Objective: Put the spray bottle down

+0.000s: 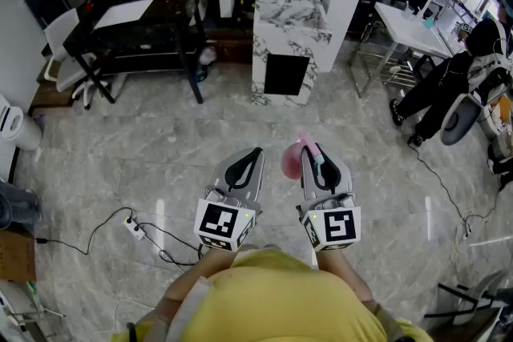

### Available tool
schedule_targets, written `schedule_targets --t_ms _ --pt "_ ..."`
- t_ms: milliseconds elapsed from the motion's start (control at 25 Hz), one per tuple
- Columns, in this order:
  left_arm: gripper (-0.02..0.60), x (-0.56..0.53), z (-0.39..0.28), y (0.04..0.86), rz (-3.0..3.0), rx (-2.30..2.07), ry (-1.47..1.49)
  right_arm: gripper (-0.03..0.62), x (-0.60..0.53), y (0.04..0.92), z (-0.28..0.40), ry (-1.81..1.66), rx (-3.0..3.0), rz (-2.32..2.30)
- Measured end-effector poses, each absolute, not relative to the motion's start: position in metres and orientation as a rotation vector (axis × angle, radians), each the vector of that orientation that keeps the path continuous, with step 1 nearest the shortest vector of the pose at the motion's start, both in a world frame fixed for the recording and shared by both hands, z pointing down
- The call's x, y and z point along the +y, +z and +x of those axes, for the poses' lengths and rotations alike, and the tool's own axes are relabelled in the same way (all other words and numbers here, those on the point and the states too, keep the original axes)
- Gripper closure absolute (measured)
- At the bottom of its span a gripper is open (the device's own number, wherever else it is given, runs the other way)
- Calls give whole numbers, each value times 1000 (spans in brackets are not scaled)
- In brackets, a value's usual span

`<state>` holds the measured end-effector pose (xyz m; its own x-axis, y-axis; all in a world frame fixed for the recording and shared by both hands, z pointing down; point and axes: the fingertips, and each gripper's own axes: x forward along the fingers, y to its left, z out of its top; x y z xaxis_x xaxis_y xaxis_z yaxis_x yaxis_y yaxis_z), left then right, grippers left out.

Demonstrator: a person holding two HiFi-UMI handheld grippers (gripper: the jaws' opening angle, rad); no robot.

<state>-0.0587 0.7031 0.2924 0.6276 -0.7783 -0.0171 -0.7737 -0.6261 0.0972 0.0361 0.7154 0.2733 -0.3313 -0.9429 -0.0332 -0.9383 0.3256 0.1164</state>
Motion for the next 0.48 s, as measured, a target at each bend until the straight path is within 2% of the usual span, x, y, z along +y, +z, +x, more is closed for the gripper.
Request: schedule_targets --t_ms 480 --pt "581 679 -76 309 2769 -1260 -73 531 693 285 11 -166 -2536 1799"
